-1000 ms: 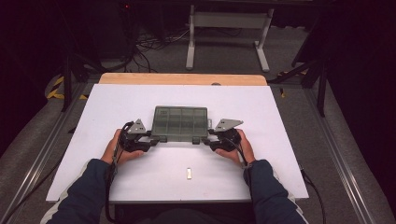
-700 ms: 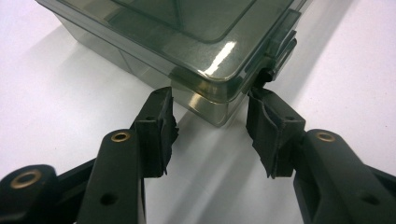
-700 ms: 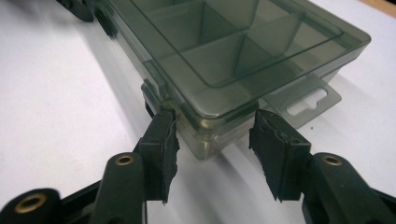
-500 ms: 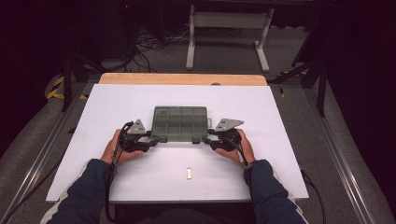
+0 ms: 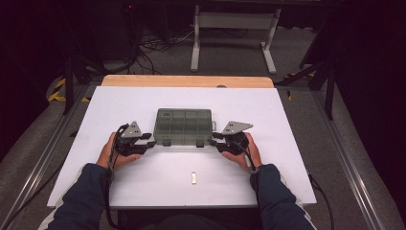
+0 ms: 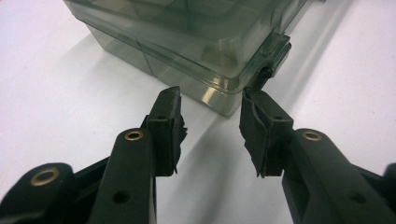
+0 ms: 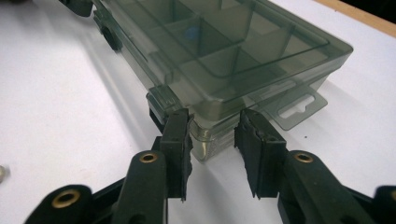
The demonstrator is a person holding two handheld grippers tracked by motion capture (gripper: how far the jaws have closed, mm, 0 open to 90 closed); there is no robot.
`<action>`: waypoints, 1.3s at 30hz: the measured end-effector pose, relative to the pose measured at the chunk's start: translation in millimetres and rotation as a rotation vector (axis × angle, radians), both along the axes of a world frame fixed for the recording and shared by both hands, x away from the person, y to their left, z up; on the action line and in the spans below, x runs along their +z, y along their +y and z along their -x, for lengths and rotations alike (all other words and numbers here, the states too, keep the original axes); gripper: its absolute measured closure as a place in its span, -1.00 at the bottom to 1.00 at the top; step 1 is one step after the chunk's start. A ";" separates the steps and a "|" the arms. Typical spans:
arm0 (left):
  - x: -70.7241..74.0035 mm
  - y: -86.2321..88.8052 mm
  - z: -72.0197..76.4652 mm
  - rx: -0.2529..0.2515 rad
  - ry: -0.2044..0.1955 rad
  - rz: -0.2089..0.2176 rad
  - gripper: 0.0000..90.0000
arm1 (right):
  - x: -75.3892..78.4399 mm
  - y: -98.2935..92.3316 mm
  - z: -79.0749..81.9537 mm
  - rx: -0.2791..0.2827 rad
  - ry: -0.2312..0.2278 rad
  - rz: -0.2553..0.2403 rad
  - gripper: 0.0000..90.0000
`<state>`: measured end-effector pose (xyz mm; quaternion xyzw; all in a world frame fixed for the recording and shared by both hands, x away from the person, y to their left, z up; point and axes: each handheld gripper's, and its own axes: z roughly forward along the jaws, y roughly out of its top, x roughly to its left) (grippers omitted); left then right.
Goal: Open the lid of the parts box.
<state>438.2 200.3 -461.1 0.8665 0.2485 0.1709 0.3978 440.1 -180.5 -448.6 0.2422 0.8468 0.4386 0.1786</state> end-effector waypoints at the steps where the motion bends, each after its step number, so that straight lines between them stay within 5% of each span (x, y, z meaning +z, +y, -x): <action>1: 0.5 -0.2 0.3 0.001 -0.007 -0.004 0.32 | 0.7 0.0 0.5 -0.001 -0.006 -0.001 0.46; 8: 9.9 5.6 2.8 0.021 -0.049 0.042 0.22 | 6.2 -2.2 3.1 -0.011 -0.052 -0.021 0.49; 14: 11.9 1.1 -3.5 0.083 -0.109 0.019 0.11 | 8.5 -2.0 4.9 -0.025 -0.115 -0.030 0.57; 23: 22.7 -9.8 -10.4 0.130 -0.272 -0.011 -0.03 | 11.9 2.0 5.5 -0.059 -0.237 -0.003 0.42; 28: 29.5 -11.8 -15.0 0.124 -0.306 -0.008 -0.06 | 18.6 1.4 5.7 -0.087 -0.339 0.012 0.27; 39: 51.9 -14.6 -28.4 0.116 -0.320 -0.023 0.02 | 45.8 4.4 -6.8 -0.076 -0.405 0.064 0.33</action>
